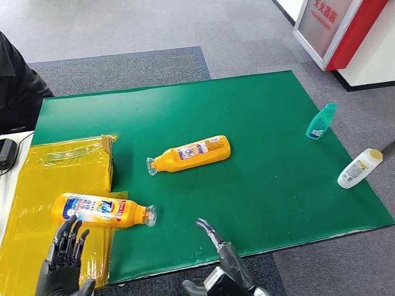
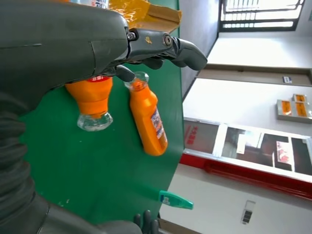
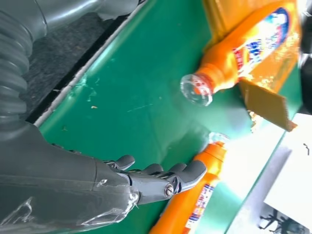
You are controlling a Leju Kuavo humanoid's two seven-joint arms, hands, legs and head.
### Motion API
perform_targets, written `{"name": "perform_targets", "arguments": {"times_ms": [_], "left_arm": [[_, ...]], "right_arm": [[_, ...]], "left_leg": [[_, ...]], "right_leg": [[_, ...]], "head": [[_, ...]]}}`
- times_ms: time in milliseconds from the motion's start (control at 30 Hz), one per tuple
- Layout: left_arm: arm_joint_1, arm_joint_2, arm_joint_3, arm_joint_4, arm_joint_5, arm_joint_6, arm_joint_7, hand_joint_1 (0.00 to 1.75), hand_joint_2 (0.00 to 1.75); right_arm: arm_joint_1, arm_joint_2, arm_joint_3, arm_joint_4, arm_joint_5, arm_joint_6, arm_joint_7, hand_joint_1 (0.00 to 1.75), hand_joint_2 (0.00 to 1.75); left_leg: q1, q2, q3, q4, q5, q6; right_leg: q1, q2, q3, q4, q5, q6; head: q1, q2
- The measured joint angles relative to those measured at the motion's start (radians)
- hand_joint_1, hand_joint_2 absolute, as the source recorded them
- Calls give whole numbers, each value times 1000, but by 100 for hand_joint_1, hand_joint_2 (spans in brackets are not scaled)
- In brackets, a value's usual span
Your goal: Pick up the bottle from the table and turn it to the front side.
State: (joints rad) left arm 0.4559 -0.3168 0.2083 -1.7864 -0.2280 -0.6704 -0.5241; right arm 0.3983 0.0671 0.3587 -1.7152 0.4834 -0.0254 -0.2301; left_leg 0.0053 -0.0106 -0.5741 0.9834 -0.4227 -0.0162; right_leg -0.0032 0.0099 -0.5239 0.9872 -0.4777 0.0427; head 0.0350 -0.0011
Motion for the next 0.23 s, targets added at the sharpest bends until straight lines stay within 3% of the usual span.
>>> {"name": "perform_targets", "arguments": {"times_ms": [233], "left_arm": [[5,-11,2,21,-14,1,-10,0,175]], "right_arm": [[6,5,-6,-11,-7,2,-9,0,175]], "left_leg": [[0,0,0,0,0,0]], "right_leg": [[0,0,1,0,0,0]], "head": [[0,0]]}}
